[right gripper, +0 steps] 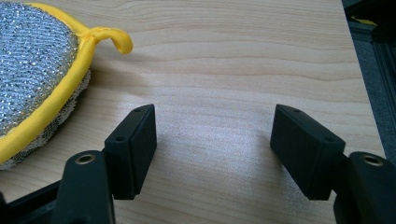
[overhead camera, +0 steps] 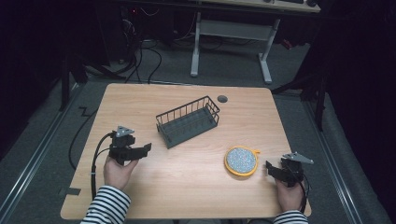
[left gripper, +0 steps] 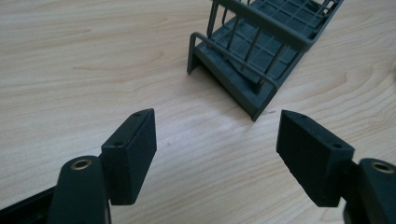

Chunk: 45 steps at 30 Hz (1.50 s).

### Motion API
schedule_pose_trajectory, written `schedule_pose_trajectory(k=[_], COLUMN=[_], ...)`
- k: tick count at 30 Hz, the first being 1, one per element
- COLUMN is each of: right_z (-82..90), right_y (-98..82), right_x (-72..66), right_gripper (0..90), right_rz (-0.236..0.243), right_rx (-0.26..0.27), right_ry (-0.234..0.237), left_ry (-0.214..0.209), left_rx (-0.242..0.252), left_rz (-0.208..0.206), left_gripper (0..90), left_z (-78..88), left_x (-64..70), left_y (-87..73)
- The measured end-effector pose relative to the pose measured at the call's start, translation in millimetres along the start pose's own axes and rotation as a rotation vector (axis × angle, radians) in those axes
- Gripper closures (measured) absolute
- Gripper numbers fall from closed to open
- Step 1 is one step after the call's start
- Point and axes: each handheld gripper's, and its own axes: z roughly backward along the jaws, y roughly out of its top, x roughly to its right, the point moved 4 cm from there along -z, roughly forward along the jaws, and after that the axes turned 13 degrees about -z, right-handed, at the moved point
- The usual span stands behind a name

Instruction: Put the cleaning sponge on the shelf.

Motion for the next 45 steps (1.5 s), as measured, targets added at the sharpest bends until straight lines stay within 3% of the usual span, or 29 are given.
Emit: schedule_pose_trajectory(k=[21,30,38,45], right_z=[0.0,0.1,0.1,0.0], right_y=[0.0,-0.2,-0.3,-0.4], right_x=[0.2,-0.3,-0.7,-1.1], right_gripper=[31.7,31.7,31.2,31.1], right_rz=[0.001,0.001,0.000,0.007], right_rx=[0.000,-0.001,-0.002,-0.005], right_ry=[0.003,0.001,0.001,0.003], left_ry=[-0.025,-0.006,-0.003,0.001], left_rx=[-0.004,-0.030,-0.051,-0.079], left_rz=[-0.017,-0.022,-0.053,-0.063], left_gripper=[29.9,31.0,32.1,33.4], left_z=[-15.3,-28.3,-44.1,-57.5], left_x=[-0.2,-7.8,-4.4,-3.6], left_y=[50.6,62.7,76.8,78.9])
